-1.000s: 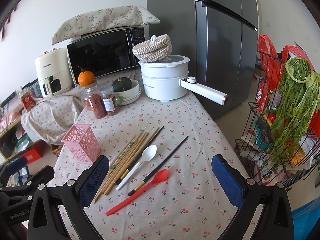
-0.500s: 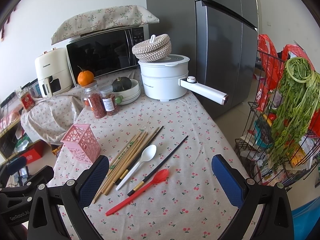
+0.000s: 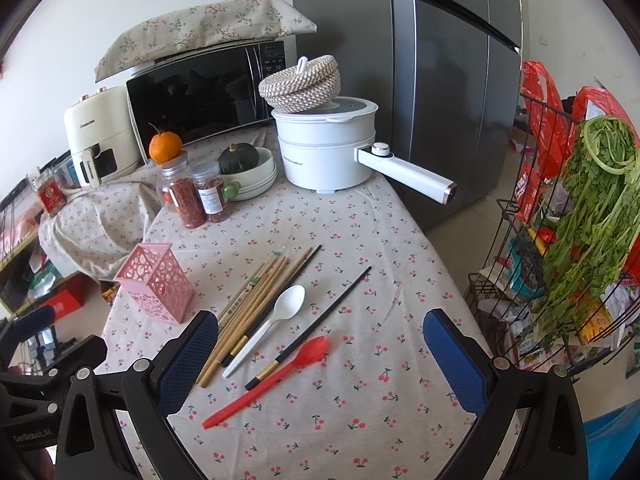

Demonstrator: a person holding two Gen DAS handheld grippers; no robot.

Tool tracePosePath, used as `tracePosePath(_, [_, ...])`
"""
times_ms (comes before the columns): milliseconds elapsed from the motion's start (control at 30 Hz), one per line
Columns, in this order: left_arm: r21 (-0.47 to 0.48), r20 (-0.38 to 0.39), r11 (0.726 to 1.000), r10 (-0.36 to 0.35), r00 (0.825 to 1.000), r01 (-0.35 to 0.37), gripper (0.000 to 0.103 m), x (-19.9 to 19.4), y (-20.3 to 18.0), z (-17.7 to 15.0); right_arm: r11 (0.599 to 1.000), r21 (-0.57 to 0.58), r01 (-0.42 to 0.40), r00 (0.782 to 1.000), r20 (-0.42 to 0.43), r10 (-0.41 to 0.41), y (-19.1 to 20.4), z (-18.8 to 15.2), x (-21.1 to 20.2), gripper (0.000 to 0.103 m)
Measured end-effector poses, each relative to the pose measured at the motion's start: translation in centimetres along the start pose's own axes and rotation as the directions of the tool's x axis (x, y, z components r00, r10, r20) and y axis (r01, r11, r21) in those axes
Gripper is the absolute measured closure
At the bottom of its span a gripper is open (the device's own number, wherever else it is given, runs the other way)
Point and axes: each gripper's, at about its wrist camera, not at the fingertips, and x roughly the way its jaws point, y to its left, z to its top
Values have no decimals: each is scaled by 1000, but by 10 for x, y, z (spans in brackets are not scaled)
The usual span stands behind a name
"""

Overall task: Organize utensils
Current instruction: 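Close the left gripper on the white plastic spoon while the right gripper reaches the red spoon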

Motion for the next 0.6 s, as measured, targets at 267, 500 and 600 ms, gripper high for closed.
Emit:
tracePosePath(267, [-25,-148,993,-114,982,111,18,40,-7,24,1000,-27,9,988,-155,-13,-17,28,30,0])
tracePosePath(500, [9,-316,979,-192,929,205,45,101,-33,33,997,79,-8,963,-268,29,-51,28,76,0])
tracePosePath(600, [63,-379,973,-181,907,220,48,131,-50,36,994,103,-28,945,-323,60,-60,24,95,1])
